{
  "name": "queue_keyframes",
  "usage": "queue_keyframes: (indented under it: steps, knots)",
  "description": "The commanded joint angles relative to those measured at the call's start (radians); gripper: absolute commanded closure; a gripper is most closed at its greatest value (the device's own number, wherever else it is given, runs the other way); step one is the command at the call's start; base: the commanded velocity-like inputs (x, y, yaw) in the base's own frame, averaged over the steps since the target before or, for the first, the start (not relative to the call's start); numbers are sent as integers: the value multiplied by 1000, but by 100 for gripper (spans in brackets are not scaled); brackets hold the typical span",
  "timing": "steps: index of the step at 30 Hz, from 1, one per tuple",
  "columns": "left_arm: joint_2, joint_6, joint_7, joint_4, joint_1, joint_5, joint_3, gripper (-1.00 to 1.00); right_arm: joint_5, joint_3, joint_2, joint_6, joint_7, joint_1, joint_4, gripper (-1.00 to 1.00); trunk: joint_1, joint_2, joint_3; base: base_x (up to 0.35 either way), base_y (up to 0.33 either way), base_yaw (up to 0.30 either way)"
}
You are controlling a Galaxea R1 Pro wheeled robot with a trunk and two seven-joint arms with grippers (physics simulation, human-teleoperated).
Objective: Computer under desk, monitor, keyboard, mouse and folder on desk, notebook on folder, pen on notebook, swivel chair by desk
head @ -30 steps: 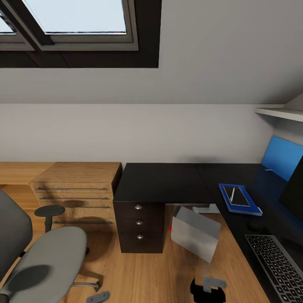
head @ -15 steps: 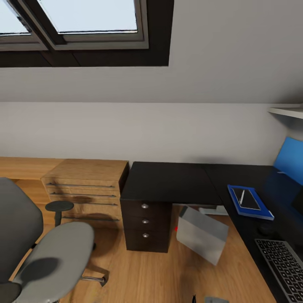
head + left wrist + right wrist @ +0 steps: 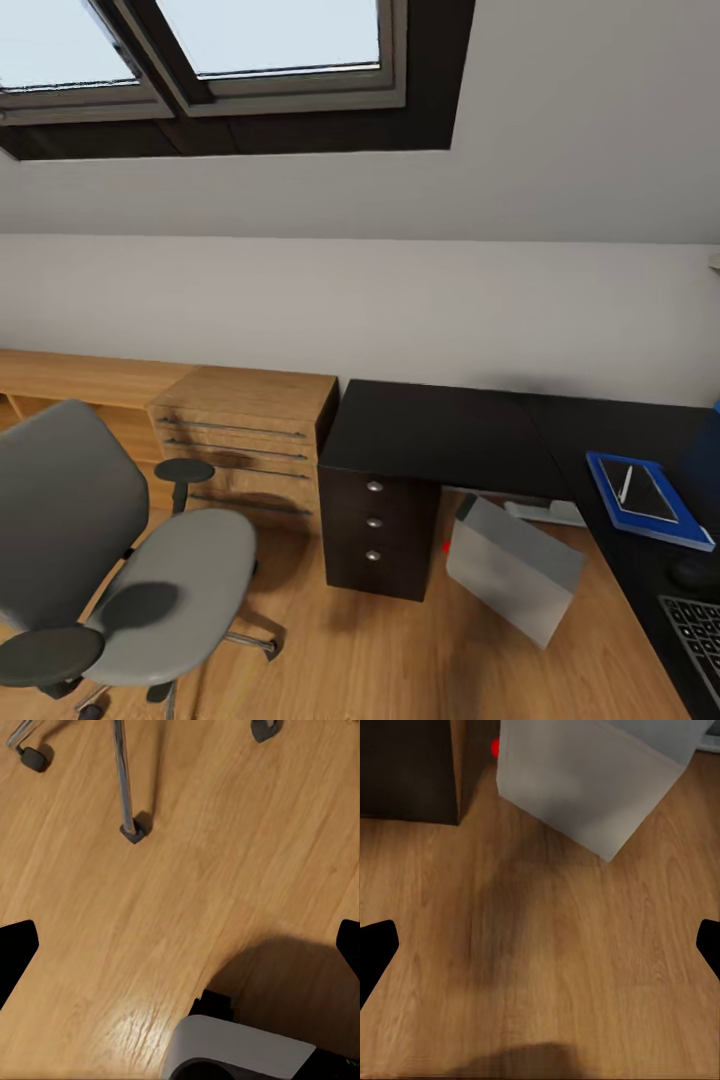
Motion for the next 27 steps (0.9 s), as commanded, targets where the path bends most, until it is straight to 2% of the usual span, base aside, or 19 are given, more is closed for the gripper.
queue_keyframes:
  steps: [1,2,9,27]
  knots:
    - [-3,-10,0,5,-1,8,-8,-100,-9,5,0,-3,0,-1,5,-100,0,-1,-2,0,0,245]
    - [-13,-26,-11,19,-1,8,-7,-100,-19,-8,1,-3,11,-1,14,-100,0,-1,-3,0,0,246]
    - [-25,-39,-22,33,-1,8,-6,-100,-36,-33,3,-5,21,-1,19,-100,0,-1,-9,0,0,248]
    - [-30,-41,-20,34,-1,8,-7,-100,-38,-36,2,-6,23,-1,19,-100,0,-1,-22,0,0,249]
